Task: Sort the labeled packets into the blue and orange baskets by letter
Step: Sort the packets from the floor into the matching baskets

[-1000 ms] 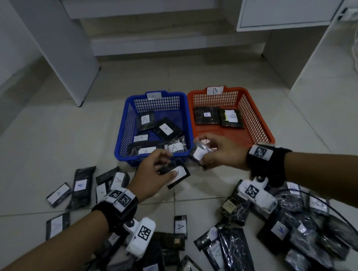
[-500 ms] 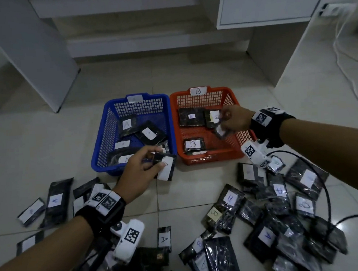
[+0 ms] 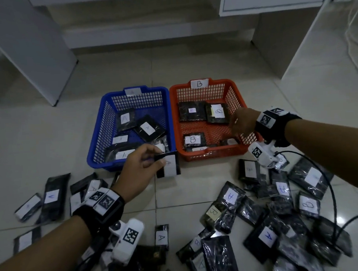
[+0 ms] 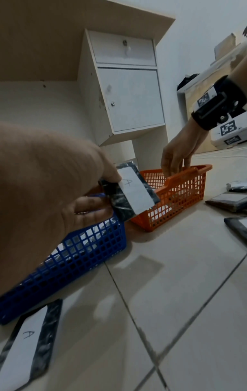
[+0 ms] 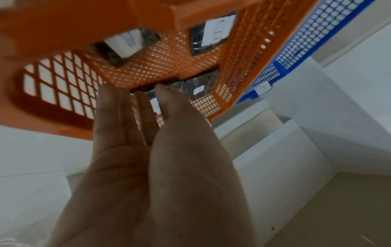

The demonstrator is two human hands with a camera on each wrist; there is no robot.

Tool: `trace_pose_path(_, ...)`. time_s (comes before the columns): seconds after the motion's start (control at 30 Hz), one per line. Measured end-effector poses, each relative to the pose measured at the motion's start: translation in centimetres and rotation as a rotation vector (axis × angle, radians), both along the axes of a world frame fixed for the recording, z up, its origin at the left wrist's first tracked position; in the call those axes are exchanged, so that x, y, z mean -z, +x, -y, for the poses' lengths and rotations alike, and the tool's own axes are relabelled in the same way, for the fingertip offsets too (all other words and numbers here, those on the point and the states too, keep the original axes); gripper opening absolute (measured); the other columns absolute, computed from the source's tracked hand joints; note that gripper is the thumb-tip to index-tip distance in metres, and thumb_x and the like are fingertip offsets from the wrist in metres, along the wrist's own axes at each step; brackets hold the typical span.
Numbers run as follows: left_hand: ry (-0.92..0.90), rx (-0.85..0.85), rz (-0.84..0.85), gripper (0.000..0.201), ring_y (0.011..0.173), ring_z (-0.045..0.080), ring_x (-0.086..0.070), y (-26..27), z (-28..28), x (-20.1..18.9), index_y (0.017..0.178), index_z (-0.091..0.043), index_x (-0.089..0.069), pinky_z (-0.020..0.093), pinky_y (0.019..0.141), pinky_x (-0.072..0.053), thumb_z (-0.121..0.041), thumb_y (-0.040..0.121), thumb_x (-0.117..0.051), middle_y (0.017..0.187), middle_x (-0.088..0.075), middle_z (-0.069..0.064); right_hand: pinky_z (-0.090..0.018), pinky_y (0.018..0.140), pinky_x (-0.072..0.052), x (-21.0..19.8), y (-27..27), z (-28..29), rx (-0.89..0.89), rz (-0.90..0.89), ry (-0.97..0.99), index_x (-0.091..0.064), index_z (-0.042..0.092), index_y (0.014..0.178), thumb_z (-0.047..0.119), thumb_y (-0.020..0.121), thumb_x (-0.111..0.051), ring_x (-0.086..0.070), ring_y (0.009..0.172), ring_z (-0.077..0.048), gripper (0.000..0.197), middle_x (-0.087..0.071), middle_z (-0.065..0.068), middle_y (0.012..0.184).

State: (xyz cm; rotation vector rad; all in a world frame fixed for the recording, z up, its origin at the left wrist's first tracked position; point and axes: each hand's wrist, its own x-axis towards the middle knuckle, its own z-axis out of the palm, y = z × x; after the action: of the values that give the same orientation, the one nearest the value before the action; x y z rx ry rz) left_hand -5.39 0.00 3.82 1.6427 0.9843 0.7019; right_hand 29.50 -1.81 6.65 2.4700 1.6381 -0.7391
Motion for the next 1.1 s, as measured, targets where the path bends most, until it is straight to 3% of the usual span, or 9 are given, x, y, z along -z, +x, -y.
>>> trace_pose_path(0.1,0.001,-0.025,0.005,0.018,0.089,0.01,-0.069,0.2,-0.1,-0.3,0.1,-0.006,-0.063,0.02,0.08,-0.055,-0.002,0.085,-0.073,0.097,-0.072,0.0,-0.027,0.073,-0.049,-1.5,-1.4,-0.3,-0.051,-0.052,0.195,-0.071,0.008,0.104,0.016,0.096,-0.06,-0.065,0.09,-0.02,0.016,-0.07,-0.004,0.103)
trace_pose_path(0.2,-0.043,-0.056,0.05,0.024,0.086,0.002,-0.069,0.4,-0.1,-0.7,0.109,-0.004,-0.061,0.017,0.074,-0.055,-0.001,0.087,-0.071,0.102,-0.07,0.002,-0.025,0.07,-0.053,-2.5,-4.6,-0.1,-0.067,-0.361,0.329,-0.07,0.014,0.096,0.017,0.095,-0.063,-0.069,0.087,-0.018,0.007,-0.072,-0.005,0.097)
trace_pose_path(0.4,0.005,-0.12,0.06,0.028,0.086,0.001,-0.067,-0.1,-0.6,-1.1,0.11,-0.002,-0.058,0.017,0.073,-0.055,0.002,0.086,-0.071,0.101,-0.067,0.005,-0.022,0.059,-0.056,-1.7,-13.3,0.5,-0.177,-0.737,0.268,-0.064,0.011,0.114,0.014,0.09,-0.072,-0.068,0.069,-0.006,0.026,-0.072,-0.003,0.094)
trace_pose_path(0.5,-0.033,-0.148,0.083,0.026,0.081,0.008,-0.069,-0.8,-1.3,-1.5,0.107,-0.002,-0.055,0.027,0.07,-0.061,0.003,0.086,-0.071,0.099,-0.065,0.009,-0.013,0.063,-0.05,-1.0,-15.3,-0.5,-0.209,-0.749,0.331,-0.062,0.01,0.122,0.009,0.086,-0.075,-0.067,0.076,0.003,0.038,-0.069,0.005,0.096)
trace_pose_path(0.63,-0.029,-0.192,0.021,0.026,0.085,0.014,-0.068,-2.9,-3.3,-1.7,0.101,-0.016,-0.057,0.025,0.075,-0.057,-0.002,0.085,-0.073,0.097,-0.068,0.005,-0.012,0.064,-0.053,-1.8,-15.5,-3.0,-0.139,-0.759,0.348,-0.059,0.012,0.127,0.009,0.089,-0.073,-0.067,0.091,-0.01,0.04,-0.066,0.004,0.107)
trace_pose_path(0.8,0.203,-0.171,-0.237,0.016,0.089,0.003,-0.063,-7.3,-5.1,-0.1,0.091,-0.02,-0.063,0.02,0.082,-0.048,-0.011,0.085,-0.074,0.095,-0.067,-0.009,-0.04,0.086,-0.059,-0.7,-15.5,-6.1,-0.146,-0.549,0.369,-0.061,0.014,0.118,0.011,0.087,-0.073,-0.069,0.095,-0.02,0.033,-0.069,-0.007,0.112)
trace_pose_path(0.87,0.303,-0.163,-0.367,0.01,0.089,0.009,-0.064,-8.8,-5.5,0.8,0.09,-0.027,-0.066,0.029,0.085,-0.05,-0.026,0.084,-0.074,0.094,-0.067,-0.01,-0.044,0.09,-0.058,-0.1,-16.2,-7.2,-0.159,-0.493,0.343,-0.062,0.014,0.124,0.01,0.089,-0.068,-0.068,0.1,-0.022,0.035,-0.068,-0.008,0.118)
trace_pose_path(0.97,0.419,-0.138,-0.498,0.019,0.085,0.017,-0.066,-10.4,-6.2,2.2,0.09,-0.034,-0.067,0.045,0.084,-0.054,-0.05,0.079,-0.064,0.097,-0.071,-0.007,-0.041,0.089,-0.059,0.2,-18.0,-8.7,-0.221,-0.417,0.291,-0.062,0.014,0.13,0.008,0.091,-0.064,-0.069,0.099,-0.022,0.04,-0.067,-0.007,0.121)
trace_pose_path(1.1,0.333,-0.065,-0.481,0.018,0.095,0.016,-0.061,-11.2,-6.7,3.5,0.095,-0.04,-0.06,0.044,0.084,-0.053,-0.054,0.084,-0.057,0.098,-0.066,-0.012,-0.041,0.077,-0.06,0.7,-20.6,-10.7,-0.318,-0.351,0.138,-0.061,0.015,0.123,0.009,0.089,-0.068,-0.07,0.085,-0.026,0.036,-0.067,-0.01,0.111)
